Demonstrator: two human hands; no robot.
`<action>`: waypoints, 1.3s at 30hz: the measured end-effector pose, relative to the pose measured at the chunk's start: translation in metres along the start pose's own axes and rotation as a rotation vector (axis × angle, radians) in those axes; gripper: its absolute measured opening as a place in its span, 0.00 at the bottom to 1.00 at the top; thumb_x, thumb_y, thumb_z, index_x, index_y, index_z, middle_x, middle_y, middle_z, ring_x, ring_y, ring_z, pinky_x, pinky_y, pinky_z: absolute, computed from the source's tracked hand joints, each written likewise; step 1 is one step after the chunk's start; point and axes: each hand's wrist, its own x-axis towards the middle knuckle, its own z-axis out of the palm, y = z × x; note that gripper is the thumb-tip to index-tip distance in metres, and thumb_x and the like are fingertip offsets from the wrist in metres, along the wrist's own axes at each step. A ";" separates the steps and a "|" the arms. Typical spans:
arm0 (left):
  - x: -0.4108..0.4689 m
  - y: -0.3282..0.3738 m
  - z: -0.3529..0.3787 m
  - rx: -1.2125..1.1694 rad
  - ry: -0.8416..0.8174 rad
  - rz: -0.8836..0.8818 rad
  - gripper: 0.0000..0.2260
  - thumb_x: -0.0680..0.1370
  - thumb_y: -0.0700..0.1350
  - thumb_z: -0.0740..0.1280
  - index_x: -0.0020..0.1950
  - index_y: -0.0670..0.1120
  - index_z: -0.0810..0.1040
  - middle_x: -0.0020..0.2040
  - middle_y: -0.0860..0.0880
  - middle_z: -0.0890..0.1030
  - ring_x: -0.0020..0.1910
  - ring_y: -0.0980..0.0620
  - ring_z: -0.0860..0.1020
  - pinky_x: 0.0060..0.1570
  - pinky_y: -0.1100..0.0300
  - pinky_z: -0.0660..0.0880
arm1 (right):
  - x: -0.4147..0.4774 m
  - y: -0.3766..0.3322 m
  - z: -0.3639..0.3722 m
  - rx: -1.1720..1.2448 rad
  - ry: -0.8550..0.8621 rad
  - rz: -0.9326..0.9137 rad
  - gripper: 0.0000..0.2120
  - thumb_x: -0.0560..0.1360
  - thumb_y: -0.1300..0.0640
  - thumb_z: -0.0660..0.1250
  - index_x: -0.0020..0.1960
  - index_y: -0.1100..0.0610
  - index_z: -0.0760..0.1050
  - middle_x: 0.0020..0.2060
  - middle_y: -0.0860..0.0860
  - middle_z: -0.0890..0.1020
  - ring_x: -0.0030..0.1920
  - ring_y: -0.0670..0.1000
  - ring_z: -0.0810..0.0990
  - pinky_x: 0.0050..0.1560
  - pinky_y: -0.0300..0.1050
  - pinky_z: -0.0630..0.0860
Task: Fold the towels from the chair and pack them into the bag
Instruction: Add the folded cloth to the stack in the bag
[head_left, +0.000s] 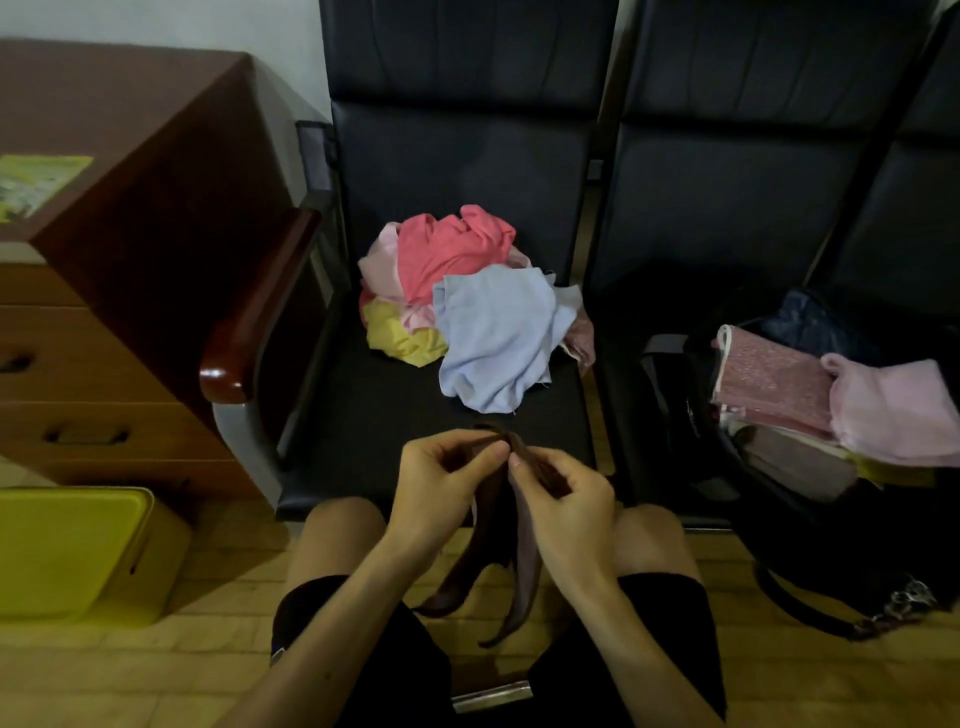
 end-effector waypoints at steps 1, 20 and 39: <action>-0.002 -0.001 0.001 -0.005 -0.005 -0.006 0.05 0.77 0.40 0.72 0.50 0.46 0.86 0.44 0.48 0.87 0.44 0.51 0.86 0.42 0.58 0.80 | -0.002 0.002 0.001 0.004 0.000 0.012 0.07 0.75 0.58 0.72 0.46 0.46 0.83 0.40 0.43 0.86 0.45 0.41 0.83 0.47 0.38 0.80; -0.021 -0.001 -0.002 0.004 0.020 0.159 0.11 0.74 0.46 0.73 0.56 0.45 0.84 0.49 0.50 0.86 0.49 0.53 0.85 0.52 0.55 0.81 | -0.018 -0.017 0.000 0.001 -0.182 -0.098 0.07 0.75 0.66 0.67 0.45 0.57 0.81 0.39 0.48 0.82 0.39 0.49 0.82 0.39 0.45 0.80; 0.011 0.026 -0.031 0.155 -0.251 0.277 0.08 0.78 0.34 0.68 0.54 0.41 0.84 0.48 0.47 0.86 0.51 0.51 0.84 0.53 0.59 0.80 | 0.035 0.019 -0.044 0.055 -0.337 0.164 0.20 0.70 0.60 0.77 0.60 0.52 0.77 0.51 0.45 0.83 0.53 0.43 0.82 0.50 0.36 0.77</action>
